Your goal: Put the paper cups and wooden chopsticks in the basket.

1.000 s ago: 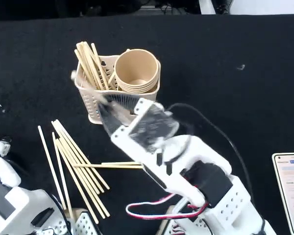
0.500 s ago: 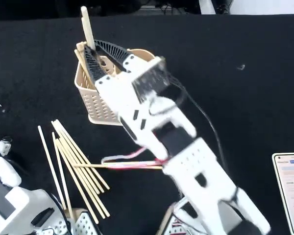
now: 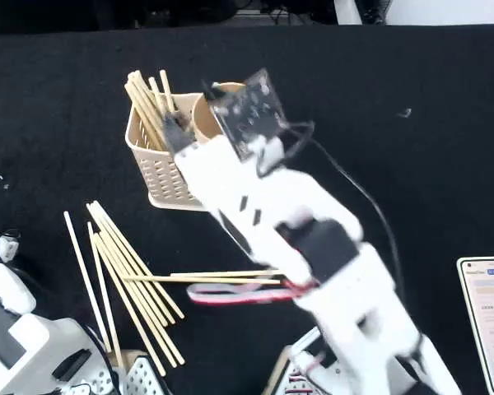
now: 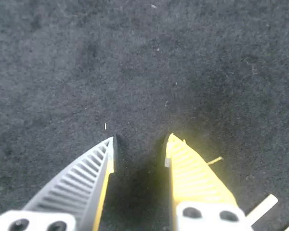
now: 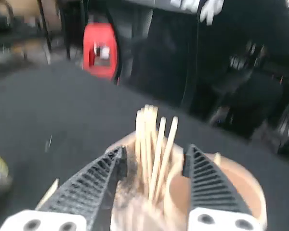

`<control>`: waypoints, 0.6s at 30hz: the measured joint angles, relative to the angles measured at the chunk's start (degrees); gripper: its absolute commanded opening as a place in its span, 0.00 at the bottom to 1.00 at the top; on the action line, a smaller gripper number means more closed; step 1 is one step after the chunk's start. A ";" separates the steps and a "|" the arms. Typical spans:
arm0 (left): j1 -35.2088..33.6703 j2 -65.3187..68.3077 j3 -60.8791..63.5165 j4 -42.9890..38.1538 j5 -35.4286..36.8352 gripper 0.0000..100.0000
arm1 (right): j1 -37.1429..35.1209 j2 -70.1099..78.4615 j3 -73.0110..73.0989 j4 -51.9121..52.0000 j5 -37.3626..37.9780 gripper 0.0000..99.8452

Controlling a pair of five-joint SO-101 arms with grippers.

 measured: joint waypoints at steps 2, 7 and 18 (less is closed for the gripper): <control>0.00 0.00 0.00 0.00 0.00 0.18 | -1.32 -2.20 2.11 8.79 4.04 0.16; 0.00 0.00 0.00 0.00 0.00 0.18 | -9.41 -2.37 18.73 19.16 19.25 0.27; 0.00 0.00 0.00 0.00 0.00 0.18 | -11.34 14.33 35.16 4.57 28.92 0.30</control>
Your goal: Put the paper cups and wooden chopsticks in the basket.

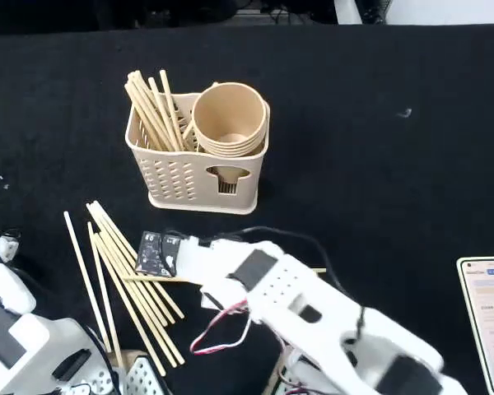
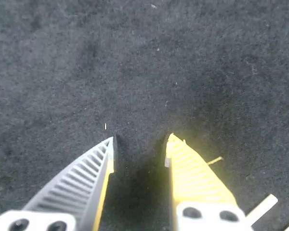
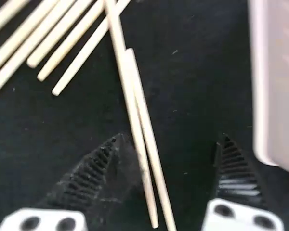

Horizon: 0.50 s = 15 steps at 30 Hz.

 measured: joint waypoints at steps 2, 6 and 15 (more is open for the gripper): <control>0.00 0.00 0.00 0.00 0.00 0.18 | 0.00 4.48 -1.93 0.00 0.00 0.30; 0.00 0.00 0.00 0.00 0.00 0.18 | -0.09 12.84 -5.98 0.00 0.09 0.30; 0.00 0.00 0.00 0.00 0.00 0.18 | 1.67 28.22 -16.44 -0.09 0.53 0.30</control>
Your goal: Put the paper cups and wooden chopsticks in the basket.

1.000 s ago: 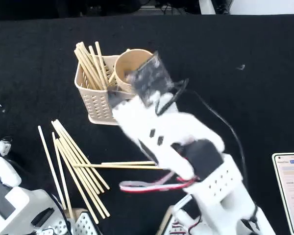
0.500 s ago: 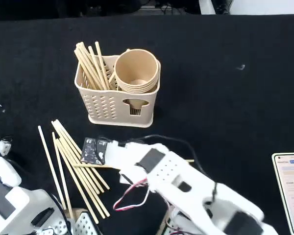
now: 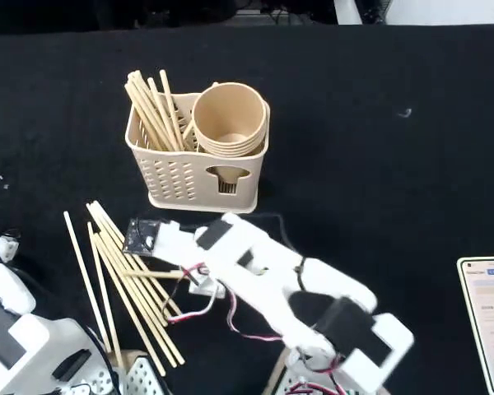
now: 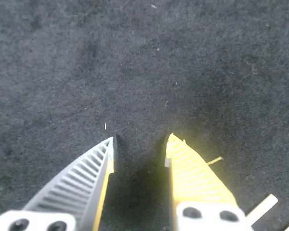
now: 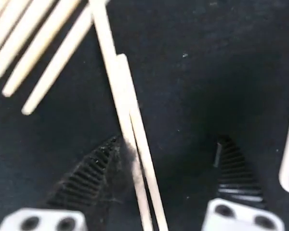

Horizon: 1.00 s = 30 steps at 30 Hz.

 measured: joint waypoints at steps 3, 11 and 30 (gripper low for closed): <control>0.00 0.00 0.00 0.00 0.00 0.18 | 0.18 2.64 -0.97 0.00 2.73 0.29; 0.00 0.00 0.00 0.00 0.00 0.18 | 0.53 4.75 -3.69 -0.44 5.80 0.01; 0.00 0.00 0.00 0.00 0.00 0.18 | 8.00 -40.35 -9.32 11.34 -2.11 0.01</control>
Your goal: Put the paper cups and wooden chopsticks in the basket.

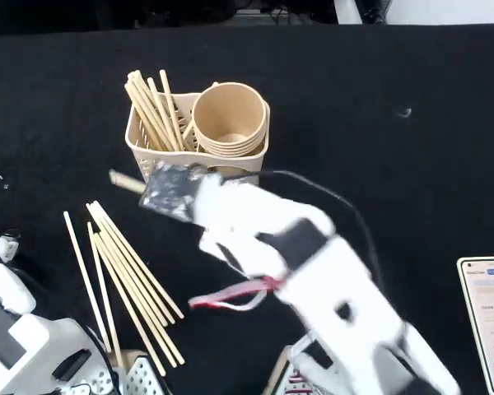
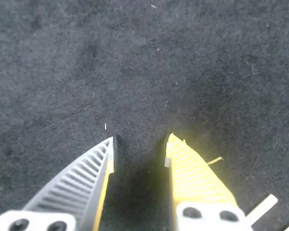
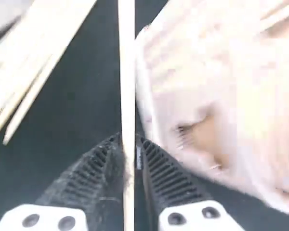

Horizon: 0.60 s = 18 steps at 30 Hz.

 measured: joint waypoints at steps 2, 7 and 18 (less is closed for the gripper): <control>0.00 0.00 0.00 0.00 0.00 0.18 | 0.09 -5.98 -0.09 -6.24 -4.84 0.01; 0.00 0.00 0.00 0.00 0.00 0.18 | 0.00 -12.22 1.23 -30.59 -20.57 0.01; 0.00 0.00 0.00 0.00 0.00 0.18 | -0.09 -11.87 4.31 -62.68 -32.09 0.01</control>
